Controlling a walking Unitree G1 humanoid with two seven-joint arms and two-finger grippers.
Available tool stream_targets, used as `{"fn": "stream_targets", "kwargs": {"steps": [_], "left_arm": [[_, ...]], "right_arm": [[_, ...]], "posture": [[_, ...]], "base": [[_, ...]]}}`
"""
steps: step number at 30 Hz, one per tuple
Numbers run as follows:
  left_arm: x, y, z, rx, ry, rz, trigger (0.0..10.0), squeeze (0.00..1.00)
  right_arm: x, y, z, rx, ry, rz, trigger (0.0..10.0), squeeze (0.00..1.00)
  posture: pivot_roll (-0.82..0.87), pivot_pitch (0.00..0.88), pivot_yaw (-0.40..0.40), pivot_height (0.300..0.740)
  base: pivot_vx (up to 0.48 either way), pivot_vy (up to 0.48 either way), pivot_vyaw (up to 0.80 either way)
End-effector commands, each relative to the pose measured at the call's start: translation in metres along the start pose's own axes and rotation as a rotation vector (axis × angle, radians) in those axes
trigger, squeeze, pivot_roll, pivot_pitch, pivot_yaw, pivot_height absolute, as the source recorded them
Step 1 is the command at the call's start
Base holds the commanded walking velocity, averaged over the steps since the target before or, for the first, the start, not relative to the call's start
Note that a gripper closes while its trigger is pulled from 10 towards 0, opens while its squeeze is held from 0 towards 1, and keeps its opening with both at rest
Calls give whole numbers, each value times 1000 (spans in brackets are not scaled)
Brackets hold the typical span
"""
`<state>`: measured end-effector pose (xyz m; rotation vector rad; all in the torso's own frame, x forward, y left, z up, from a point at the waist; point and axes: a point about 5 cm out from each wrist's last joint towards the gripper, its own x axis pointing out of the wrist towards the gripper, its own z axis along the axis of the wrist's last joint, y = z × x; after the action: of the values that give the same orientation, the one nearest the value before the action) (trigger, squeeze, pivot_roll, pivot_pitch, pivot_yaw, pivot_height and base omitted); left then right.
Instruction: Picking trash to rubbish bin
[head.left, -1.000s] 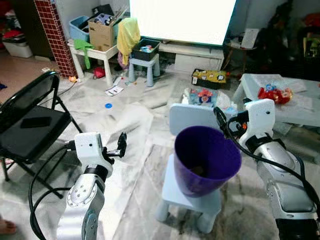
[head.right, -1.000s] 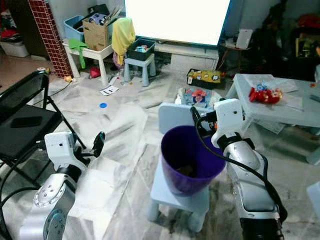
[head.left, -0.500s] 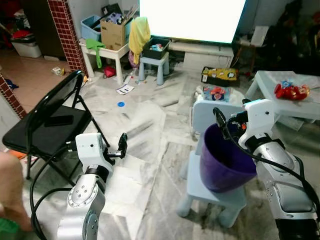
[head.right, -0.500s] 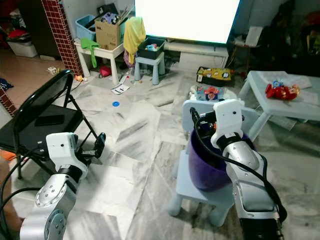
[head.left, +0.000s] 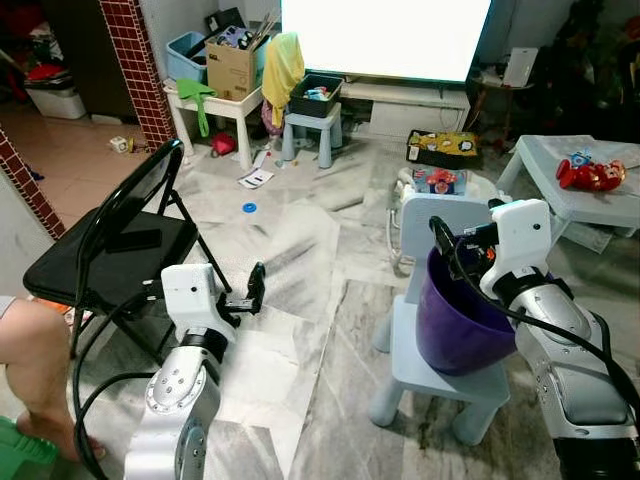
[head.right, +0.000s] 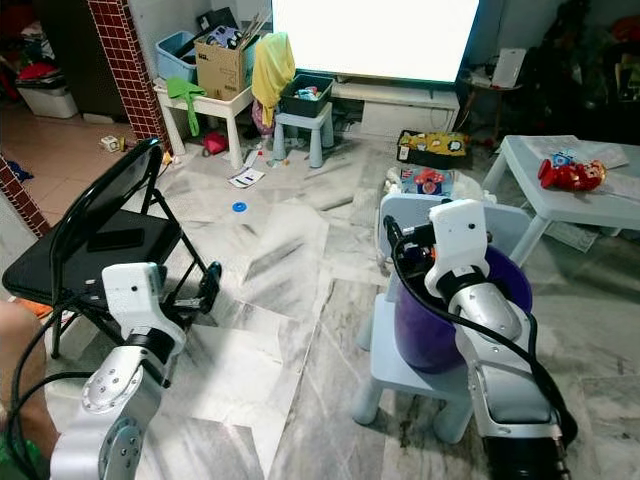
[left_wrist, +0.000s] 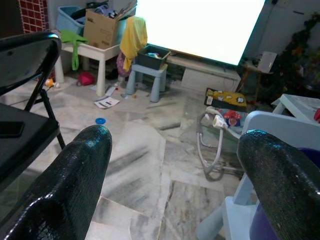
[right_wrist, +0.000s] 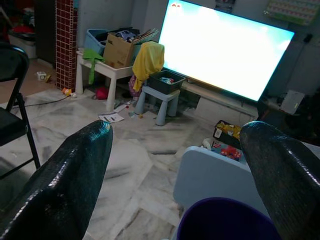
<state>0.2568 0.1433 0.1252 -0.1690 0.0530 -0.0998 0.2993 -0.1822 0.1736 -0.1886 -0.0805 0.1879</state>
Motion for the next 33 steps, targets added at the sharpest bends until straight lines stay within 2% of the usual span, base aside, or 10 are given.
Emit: {"fn": "stream_targets", "kwargs": {"steps": [1,12,22,33], "left_arm": [[2,-1,2,8,-12,-15,10000,0],[2,-1,3,-10,-23,-16,10000,0],[3,0,4,-11,-25,-17,10000,0],[7,6,5,-56,-23,10,10000,0]], "right_arm": [[1,-4,4,-8,-13,-14,10000,0],[1,-3,4,-10,-15,-12,10000,0],[2,-4,4,-6,-7,-15,10000,0],[2,-4,4,-11,-9,-16,10000,0]], "posture": [[55,13,-50,740],[55,13,-50,740],[54,10,-50,740],[51,9,-49,740]], "base": [[0,0,0],[0,0,0],[0,0,-769],[0,0,-769]]}}
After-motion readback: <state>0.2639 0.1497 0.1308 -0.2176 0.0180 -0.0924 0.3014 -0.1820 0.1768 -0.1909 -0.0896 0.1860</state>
